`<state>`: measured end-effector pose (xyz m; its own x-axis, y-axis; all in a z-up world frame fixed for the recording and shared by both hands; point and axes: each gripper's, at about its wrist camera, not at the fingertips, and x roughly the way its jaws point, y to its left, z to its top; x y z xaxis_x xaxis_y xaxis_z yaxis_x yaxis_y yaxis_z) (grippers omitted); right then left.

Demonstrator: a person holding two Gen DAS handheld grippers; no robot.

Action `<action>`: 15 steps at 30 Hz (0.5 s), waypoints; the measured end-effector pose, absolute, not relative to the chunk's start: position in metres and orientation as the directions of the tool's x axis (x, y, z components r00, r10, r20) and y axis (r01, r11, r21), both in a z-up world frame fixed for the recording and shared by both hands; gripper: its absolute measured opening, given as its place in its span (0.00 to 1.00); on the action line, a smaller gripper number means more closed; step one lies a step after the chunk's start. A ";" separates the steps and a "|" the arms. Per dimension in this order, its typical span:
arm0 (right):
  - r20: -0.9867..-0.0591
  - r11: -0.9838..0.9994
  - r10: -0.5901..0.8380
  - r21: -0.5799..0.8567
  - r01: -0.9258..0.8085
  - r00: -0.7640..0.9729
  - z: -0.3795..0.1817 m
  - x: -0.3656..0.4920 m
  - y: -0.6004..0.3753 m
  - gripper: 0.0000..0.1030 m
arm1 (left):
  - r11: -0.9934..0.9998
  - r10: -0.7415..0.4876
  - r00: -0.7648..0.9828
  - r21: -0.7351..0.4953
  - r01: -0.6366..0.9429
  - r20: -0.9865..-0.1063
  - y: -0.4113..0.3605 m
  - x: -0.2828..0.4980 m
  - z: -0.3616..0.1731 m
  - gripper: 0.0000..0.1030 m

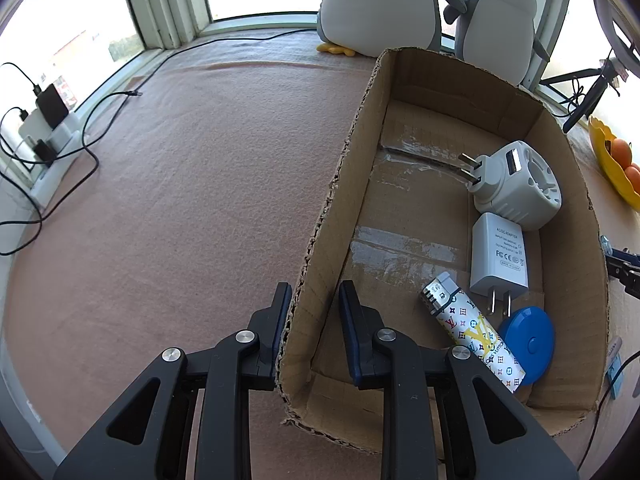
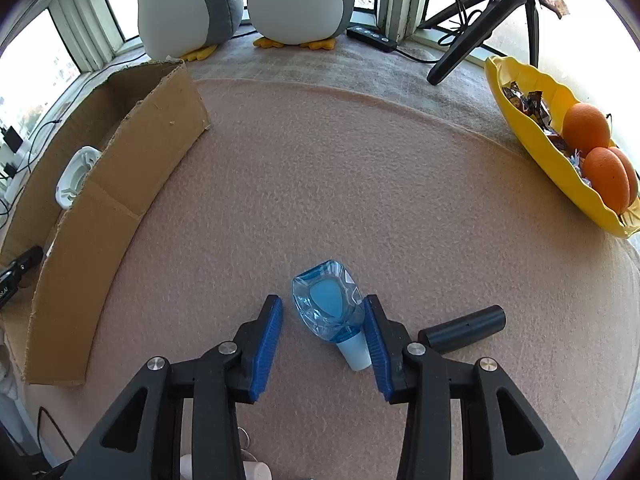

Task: Organize rigid objects
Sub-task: 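Carry the blue eye-drop bottle into the box and release it with the right tool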

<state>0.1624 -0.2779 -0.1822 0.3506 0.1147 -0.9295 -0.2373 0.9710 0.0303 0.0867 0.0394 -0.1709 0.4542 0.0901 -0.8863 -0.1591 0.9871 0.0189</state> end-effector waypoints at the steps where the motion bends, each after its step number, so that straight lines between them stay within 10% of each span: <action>1: -0.930 0.971 0.118 0.034 -0.238 0.349 -0.182 0.162 -0.277 0.29 | 0.987 0.090 0.454 0.019 -0.159 -0.886 0.039 0.087 -0.171 0.22; 15: -0.892 0.960 0.185 0.075 -0.271 0.412 -0.139 0.140 -0.254 0.28 | 0.987 0.079 0.457 0.004 -0.161 -0.886 0.041 0.087 -0.171 0.22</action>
